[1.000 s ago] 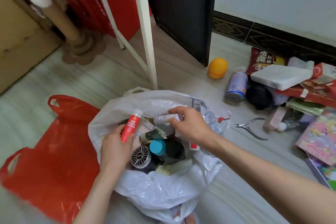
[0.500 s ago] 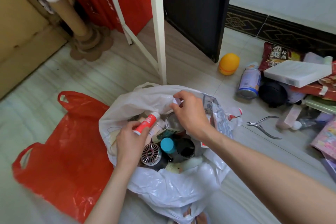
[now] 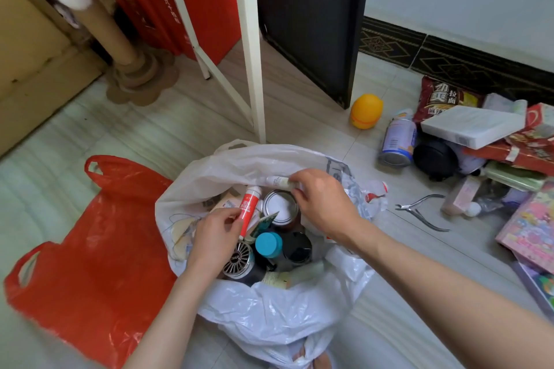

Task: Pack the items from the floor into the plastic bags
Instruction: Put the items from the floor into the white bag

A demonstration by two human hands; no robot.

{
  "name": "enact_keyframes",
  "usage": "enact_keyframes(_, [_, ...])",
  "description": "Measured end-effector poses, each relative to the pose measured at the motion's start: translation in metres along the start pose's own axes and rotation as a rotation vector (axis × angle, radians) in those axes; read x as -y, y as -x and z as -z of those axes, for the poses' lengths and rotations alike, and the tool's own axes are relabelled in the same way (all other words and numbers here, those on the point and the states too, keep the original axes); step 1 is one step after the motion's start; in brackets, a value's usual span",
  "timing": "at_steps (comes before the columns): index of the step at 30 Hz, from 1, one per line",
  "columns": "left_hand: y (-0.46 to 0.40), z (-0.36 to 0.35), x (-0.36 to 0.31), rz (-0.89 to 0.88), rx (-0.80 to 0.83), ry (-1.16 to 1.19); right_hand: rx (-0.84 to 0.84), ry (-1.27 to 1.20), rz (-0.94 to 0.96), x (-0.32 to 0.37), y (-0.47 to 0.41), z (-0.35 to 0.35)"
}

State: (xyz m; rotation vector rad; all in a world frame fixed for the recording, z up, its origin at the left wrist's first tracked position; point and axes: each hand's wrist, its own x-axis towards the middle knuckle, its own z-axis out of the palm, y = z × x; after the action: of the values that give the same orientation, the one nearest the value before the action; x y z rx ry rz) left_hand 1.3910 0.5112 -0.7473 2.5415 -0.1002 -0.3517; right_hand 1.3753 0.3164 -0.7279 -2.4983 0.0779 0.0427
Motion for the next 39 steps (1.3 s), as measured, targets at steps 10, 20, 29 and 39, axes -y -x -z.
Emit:
enact_keyframes(10, [0.016,0.000,-0.088,-0.589,-0.049,-0.112,-0.055,0.171,0.050,-0.062,0.064,0.039])
enact_keyframes(20, [-0.021,-0.143,-0.184,-0.848,0.180,-0.449,-0.031,0.190,-0.465,-0.191,0.139,0.047])
enact_keyframes(29, [-0.058,-0.190,-0.190,-0.612,0.352,-0.652,0.017,0.455,-0.448,-0.232,0.122,0.010])
enact_keyframes(39, [-0.057,-0.189,-0.184,-0.496,0.276,-0.456,-0.144,0.149,-0.521,-0.225,0.105,0.012])
